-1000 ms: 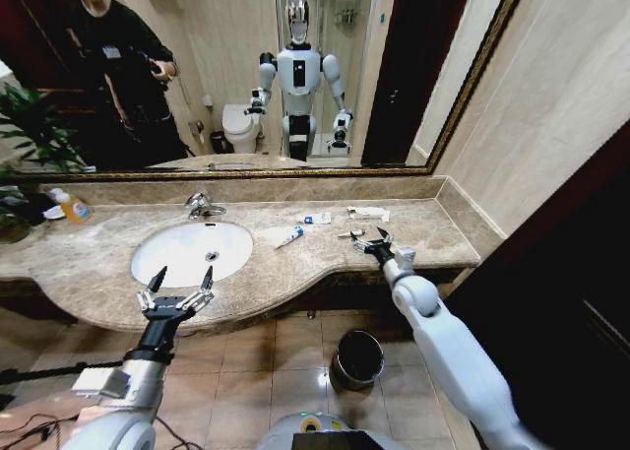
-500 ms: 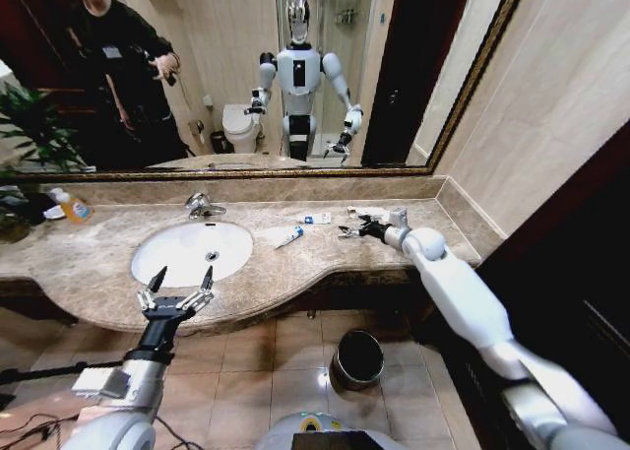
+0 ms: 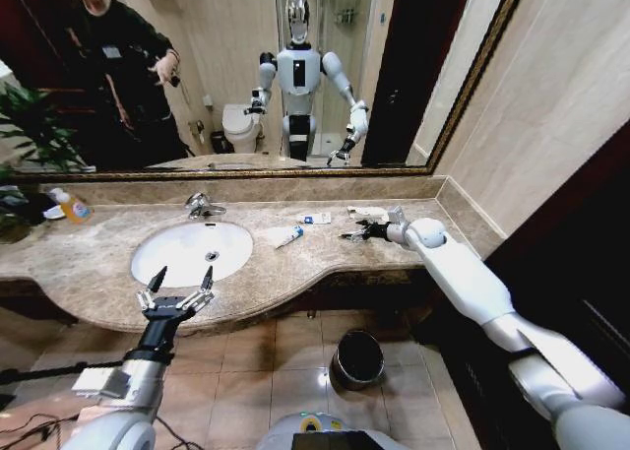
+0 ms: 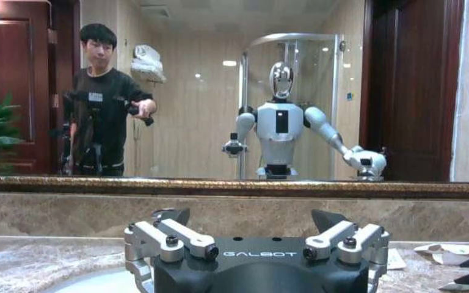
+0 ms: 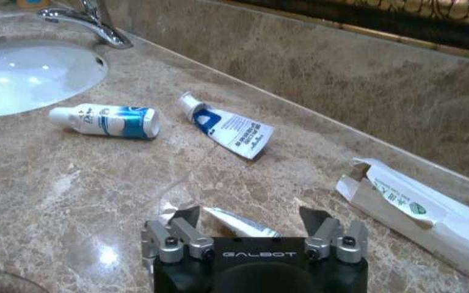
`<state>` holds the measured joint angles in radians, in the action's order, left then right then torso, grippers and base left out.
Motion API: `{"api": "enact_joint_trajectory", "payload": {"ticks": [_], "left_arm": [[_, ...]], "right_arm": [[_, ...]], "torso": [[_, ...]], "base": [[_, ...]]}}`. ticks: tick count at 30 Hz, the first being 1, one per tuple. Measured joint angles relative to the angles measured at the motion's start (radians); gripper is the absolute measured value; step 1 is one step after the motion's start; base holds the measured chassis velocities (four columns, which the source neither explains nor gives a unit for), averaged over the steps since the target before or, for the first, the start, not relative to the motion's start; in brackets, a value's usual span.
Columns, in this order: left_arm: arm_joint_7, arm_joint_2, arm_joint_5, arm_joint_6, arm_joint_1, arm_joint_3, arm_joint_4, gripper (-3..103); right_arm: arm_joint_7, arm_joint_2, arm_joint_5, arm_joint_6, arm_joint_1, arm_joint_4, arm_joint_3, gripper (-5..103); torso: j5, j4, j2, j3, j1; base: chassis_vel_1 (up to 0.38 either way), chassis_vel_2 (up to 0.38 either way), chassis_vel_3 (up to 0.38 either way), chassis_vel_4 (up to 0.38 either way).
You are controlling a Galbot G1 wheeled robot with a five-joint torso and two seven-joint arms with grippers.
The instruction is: Pick up the trash from the sink and place it in the trash bin.
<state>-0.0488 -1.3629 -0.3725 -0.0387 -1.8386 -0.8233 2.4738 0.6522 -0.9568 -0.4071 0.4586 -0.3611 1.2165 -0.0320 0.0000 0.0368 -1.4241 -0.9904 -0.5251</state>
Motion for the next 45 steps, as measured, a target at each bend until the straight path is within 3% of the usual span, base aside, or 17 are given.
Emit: {"api": "enact_joint_trajectory", "payload": {"ticks": [2, 3, 8, 20, 22, 25, 31, 33, 36, 39, 41, 45], "left_arm": [[0.0, 0.0, 0.0, 0.0, 0.0, 0.0, 0.0, 100], [0.0, 0.0, 0.0, 0.0, 0.0, 0.0, 0.0, 100], [0.0, 0.0, 0.0, 0.0, 0.0, 0.0, 0.0, 100], [0.0, 0.0, 0.0, 0.0, 0.0, 0.0, 0.0, 100], [0.0, 0.0, 0.0, 0.0, 0.0, 0.0, 0.0, 100], [0.0, 0.0, 0.0, 0.0, 0.0, 0.0, 0.0, 100], [0.0, 0.0, 0.0, 0.0, 0.0, 0.0, 0.0, 100], [0.0, 0.0, 0.0, 0.0, 0.0, 0.0, 0.0, 100], [0.0, 0.0, 0.0, 0.0, 0.0, 0.0, 0.0, 100], [0.0, 0.0, 0.0, 0.0, 0.0, 0.0, 0.0, 100], [0.0, 0.0, 0.0, 0.0, 0.0, 0.0, 0.0, 100], [0.0, 0.0, 0.0, 0.0, 0.0, 0.0, 0.0, 100]], "right_arm": [[0.0, 0.0, -0.001, 0.0, 0.0, -0.002, -0.001, 83], [0.0, -0.002, -0.004, -0.002, 0.001, -0.008, -0.002, 75], [-0.001, -0.001, -0.007, -0.008, 0.0, -0.018, -0.007, 63], [-0.018, 0.008, 0.0, -0.016, -0.008, -0.022, -0.008, 54], [-0.027, 0.005, 0.0, -0.016, -0.013, -0.022, -0.004, 44], [-0.036, 0.003, 0.0, -0.016, -0.018, -0.021, -0.002, 39], [-0.059, -0.004, 0.0, -0.01, -0.033, -0.004, 0.004, 12], [-0.067, -0.005, -0.001, -0.007, -0.038, 0.002, 0.008, 12], [-0.115, -0.007, -0.022, 0.004, -0.063, 0.033, 0.027, 2], [-0.163, -0.008, -0.056, 0.009, -0.084, 0.058, 0.041, 0], [-0.249, -0.008, -0.12, 0.013, -0.118, 0.103, 0.057, 0], [-0.339, -0.009, -0.18, 0.008, -0.156, 0.157, 0.085, 0]], "torso": [[0.0, 0.0, 0.0, 0.0, 0.0], [0.0001, 0.0, 0.0, 0.0, 0.0], [0.0, 0.0, 0.0, 0.0, 0.0], [0.0, 0.0, 0.0, 0.0, 0.0], [0.0, 0.0, 0.0, 0.0, 0.0], [0.0, 0.0, 0.0, 0.0, 0.0], [-0.0001, 0.0, 0.0, 0.0, 0.0], [0.0, 0.0, 0.0, 0.0, 0.0], [0.0, 0.0, 0.0, 0.0, 0.0], [0.0001, 0.0, 0.0, 0.0, 0.0], [0.0001, 0.0, 0.0, 0.0, 0.0], [-0.0002, 0.0, 0.0, 0.0, 0.0]], "base": [[0.0, 0.0, 0.0, 0.0], [0.0, 0.0, 0.0, 0.0], [0.0, 0.0, 0.0, 0.0], [0.0, 0.0, 0.0, 0.0], [0.0, 0.0, 0.0, 0.0], [0.0, 0.0, 0.0, 0.0], [0.0, 0.0, 0.0, 0.0], [0.0, 0.0, 0.0, 0.0], [0.0, 0.0, 0.0, 0.0], [0.0, 0.0, 0.0, 0.0], [0.0, 0.0, 0.0, 0.0], [0.0, 0.0, 0.0, 0.0]]}}
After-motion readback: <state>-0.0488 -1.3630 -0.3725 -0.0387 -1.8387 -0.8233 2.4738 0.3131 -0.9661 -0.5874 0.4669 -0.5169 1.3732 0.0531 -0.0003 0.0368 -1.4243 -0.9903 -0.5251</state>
